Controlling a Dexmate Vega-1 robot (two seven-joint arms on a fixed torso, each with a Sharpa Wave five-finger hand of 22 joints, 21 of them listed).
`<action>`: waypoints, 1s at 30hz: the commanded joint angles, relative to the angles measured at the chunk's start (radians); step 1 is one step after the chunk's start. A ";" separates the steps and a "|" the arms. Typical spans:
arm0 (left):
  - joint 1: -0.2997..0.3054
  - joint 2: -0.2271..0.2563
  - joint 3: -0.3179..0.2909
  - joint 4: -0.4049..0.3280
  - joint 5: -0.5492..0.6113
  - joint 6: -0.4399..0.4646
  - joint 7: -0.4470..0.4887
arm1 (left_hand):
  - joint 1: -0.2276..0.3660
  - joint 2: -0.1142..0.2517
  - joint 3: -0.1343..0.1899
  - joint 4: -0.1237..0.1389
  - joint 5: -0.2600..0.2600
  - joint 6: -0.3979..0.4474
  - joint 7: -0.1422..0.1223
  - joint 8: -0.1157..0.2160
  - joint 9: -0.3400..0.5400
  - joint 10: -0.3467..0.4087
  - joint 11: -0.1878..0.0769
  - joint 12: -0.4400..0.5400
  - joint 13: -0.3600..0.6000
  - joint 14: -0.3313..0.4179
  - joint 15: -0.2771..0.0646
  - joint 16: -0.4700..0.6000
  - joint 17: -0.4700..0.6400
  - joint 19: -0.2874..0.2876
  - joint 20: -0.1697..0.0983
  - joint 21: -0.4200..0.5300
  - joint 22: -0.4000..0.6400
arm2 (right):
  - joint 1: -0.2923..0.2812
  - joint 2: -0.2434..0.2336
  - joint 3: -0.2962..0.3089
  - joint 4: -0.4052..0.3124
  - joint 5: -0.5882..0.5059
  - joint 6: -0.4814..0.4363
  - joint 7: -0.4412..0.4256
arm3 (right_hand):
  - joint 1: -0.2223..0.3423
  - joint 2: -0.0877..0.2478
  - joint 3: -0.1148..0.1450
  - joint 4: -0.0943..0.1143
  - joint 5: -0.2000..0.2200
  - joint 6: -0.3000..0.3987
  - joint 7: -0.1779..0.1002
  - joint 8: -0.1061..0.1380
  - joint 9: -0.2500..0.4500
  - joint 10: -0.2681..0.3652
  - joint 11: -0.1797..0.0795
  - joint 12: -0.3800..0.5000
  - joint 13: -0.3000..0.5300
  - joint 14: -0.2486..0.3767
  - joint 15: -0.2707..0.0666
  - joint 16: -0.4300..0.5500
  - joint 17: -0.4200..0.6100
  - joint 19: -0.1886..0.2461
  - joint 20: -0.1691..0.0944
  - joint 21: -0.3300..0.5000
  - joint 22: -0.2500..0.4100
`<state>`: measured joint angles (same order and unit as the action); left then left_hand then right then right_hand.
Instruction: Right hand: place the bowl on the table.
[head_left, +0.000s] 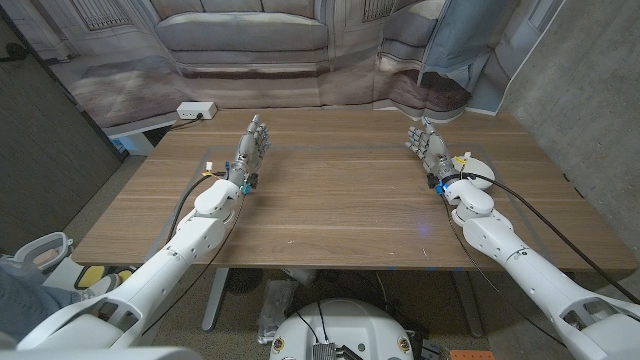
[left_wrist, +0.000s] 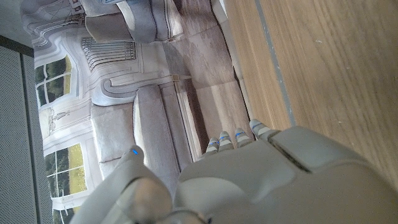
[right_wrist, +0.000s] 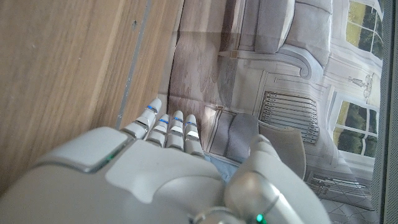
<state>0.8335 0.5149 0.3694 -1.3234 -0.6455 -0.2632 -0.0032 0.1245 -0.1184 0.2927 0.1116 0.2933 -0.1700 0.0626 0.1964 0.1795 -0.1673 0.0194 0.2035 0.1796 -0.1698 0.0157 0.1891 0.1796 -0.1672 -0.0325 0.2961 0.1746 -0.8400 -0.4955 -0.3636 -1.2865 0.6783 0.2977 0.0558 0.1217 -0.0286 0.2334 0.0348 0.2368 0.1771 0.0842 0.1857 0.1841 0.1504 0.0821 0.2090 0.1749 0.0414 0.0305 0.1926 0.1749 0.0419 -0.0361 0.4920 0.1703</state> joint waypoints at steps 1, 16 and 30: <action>-0.001 0.005 0.000 -0.035 0.010 0.032 0.038 | 0.008 -0.001 0.005 -0.003 0.006 -0.041 0.001 0.006 0.005 -0.002 -0.002 0.007 0.005 -0.005 0.000 0.006 0.002 -0.033 -0.073 0.003 0.001 | 0.003 0.005 0.006 0.010 0.023 0.008 0.029 | 0.011 0.001 0.008 -0.001 0.005 0.007 0.000 0.006 0.002 0.009 0.000 0.004 0.004 0.010 0.004 0.005 0.003 0.007 -0.024 0.005 0.002; 0.006 0.020 0.007 -0.080 0.024 0.078 0.070 | 0.019 0.005 0.004 -0.009 0.008 -0.030 0.005 0.007 0.005 0.009 0.004 0.009 0.005 0.008 0.004 0.008 0.002 -0.021 -0.068 -0.001 0.002 | -0.010 -0.022 0.018 -0.015 0.009 0.021 0.023 | 0.027 0.012 0.015 -0.009 0.003 0.012 -0.005 0.008 0.002 0.020 -0.005 0.006 0.004 0.024 -0.001 0.006 0.003 0.016 -0.027 -0.003 0.002; -0.014 0.009 0.009 -0.044 0.009 0.053 0.021 | 0.035 0.016 0.004 -0.016 0.010 -0.003 0.008 0.013 0.005 0.039 0.008 0.015 0.006 0.036 0.006 0.013 0.002 0.007 -0.067 -0.002 0.002 | -0.053 -0.057 0.035 -0.082 0.007 0.026 0.009 | 0.039 0.016 0.017 -0.017 0.000 0.011 -0.009 0.008 0.002 0.029 -0.008 0.007 0.005 0.031 -0.002 0.006 0.004 0.022 -0.026 -0.010 0.003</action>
<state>0.8336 0.5270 0.3737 -1.3847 -0.6325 -0.2003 0.0450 0.1485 -0.1026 0.2938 0.1045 0.3000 -0.1698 0.0625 0.2002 0.1792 -0.1292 0.0283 0.2120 0.1841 -0.1422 0.0205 0.1971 0.1795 -0.1649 -0.0346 0.2960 0.1747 -0.8603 -0.5263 -0.3429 -1.3192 0.6902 0.3149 0.0758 0.1473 -0.0144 0.2445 0.0237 0.2368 0.1825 0.0786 0.1857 0.1840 0.1699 0.0733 0.2090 0.1746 0.0627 0.0304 0.1925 0.1746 0.0529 -0.0358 0.4839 0.1700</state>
